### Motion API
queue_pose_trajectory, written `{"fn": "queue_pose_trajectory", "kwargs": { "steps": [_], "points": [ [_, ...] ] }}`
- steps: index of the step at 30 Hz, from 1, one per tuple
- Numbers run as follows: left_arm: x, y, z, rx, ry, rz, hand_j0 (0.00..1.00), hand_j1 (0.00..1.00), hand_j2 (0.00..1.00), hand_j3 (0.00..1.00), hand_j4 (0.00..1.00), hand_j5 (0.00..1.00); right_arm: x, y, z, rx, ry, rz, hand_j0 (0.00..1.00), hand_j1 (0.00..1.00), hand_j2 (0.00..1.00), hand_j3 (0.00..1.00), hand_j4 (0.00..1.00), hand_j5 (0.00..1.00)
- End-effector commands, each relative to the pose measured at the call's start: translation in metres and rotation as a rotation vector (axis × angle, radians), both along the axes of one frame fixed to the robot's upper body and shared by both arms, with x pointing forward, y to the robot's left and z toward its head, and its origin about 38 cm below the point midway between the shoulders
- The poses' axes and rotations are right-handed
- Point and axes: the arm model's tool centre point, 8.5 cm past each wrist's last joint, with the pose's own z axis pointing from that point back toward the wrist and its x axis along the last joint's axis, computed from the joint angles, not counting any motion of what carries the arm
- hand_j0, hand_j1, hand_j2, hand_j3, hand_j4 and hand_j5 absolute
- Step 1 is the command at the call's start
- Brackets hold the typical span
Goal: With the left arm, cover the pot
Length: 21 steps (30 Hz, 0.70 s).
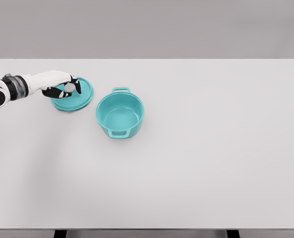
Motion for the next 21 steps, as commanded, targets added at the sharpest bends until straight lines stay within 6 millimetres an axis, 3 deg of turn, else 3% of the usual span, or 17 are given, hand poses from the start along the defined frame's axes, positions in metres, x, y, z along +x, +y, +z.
{"fn": "queue_pose_trajectory", "kwargs": {
  "steps": [1, 15, 21],
  "points": [
    [0.001, -0.002, 0.009, -0.006, -0.024, -0.008, 0.46, 0.46, 0.46, 0.46, 0.46, 0.46, -0.001, 0.000, 0.000, 0.001, 0.001, 0.000, 1.00, 1.00, 1.00, 1.00, 1.00, 1.00],
    [-0.005, 0.005, 0.052, 0.009, -0.190, -0.041, 0.46, 0.46, 0.46, 0.46, 0.46, 0.46, 0.000, 0.000, 0.000, 0.000, 0.000, 0.000, 1.00, 1.00, 1.00, 1.00, 1.00, 1.00],
    [-0.017, 0.003, 0.057, -0.008, -0.246, -0.076, 0.46, 0.46, 0.46, 0.46, 0.46, 0.46, 0.000, 0.000, 0.000, 0.000, 0.000, 0.000, 1.00, 1.00, 1.00, 1.00, 1.00, 1.00]
  ]
}}
